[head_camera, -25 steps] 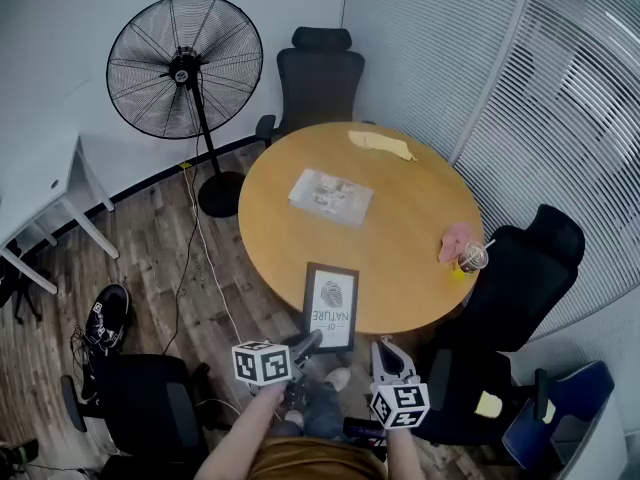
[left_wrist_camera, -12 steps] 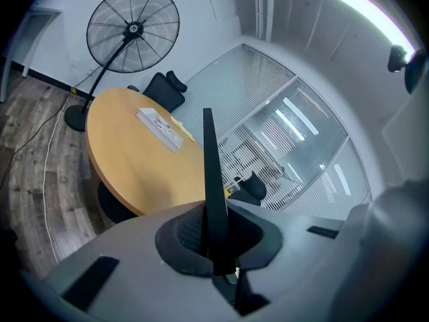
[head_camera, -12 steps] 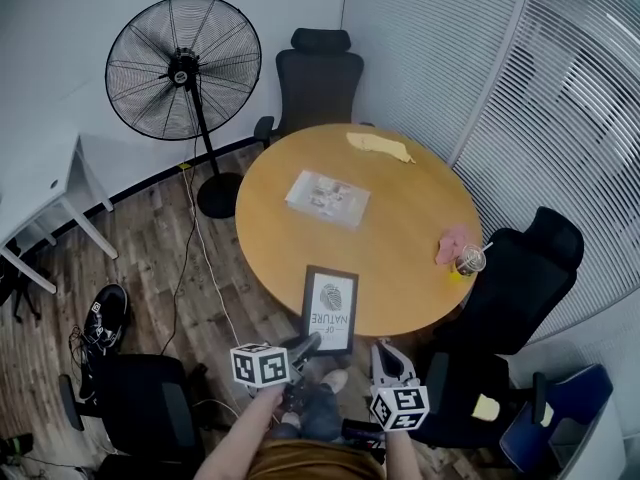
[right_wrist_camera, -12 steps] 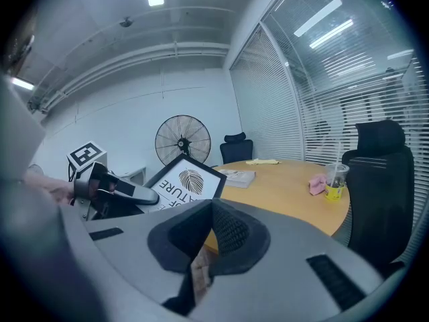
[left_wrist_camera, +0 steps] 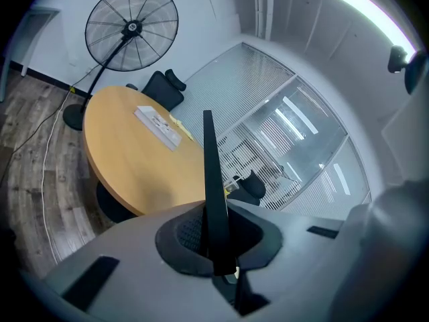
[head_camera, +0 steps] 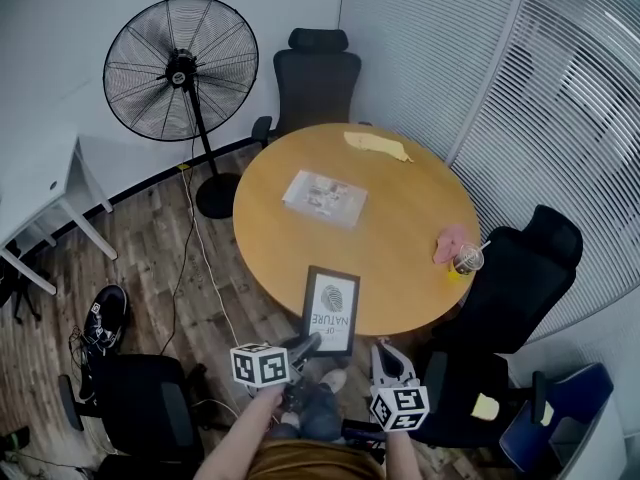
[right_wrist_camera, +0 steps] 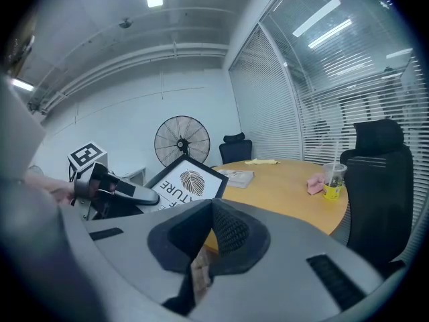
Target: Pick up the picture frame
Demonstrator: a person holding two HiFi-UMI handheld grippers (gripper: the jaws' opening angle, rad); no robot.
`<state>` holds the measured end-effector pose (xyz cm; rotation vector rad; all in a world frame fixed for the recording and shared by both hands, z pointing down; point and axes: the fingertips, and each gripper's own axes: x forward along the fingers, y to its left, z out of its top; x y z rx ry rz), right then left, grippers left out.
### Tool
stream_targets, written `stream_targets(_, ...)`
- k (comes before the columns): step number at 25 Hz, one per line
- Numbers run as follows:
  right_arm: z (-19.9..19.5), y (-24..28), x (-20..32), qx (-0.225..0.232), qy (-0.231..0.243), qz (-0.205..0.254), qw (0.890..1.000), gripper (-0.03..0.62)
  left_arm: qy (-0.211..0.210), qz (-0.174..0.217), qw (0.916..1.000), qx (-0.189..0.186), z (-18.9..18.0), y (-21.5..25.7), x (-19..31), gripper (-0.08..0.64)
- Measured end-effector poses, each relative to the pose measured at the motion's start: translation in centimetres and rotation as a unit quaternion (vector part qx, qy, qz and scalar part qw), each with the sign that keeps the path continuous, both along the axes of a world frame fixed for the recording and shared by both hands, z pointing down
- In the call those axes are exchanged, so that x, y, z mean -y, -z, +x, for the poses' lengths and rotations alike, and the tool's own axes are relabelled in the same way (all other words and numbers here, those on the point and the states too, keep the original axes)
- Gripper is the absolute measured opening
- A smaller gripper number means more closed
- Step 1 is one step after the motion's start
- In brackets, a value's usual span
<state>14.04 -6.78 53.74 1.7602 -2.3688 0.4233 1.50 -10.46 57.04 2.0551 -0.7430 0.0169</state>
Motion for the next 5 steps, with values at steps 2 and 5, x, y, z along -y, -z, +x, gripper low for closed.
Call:
stream_targets(2, 0.17, -0.07, -0.06, 0.001, 0.000, 0.000, 1.000, 0.012, 0.000, 0.000, 1.0000, 0.001, 0.13, 0.00, -0.05, 0.046)
stream_targets(5, 0.40, -0.36, -0.16, 0.003, 0.001, -0.001, 1.000, 0.012, 0.001, -0.001, 1.0000, 0.000, 0.24, 0.02, -0.13, 0.046)
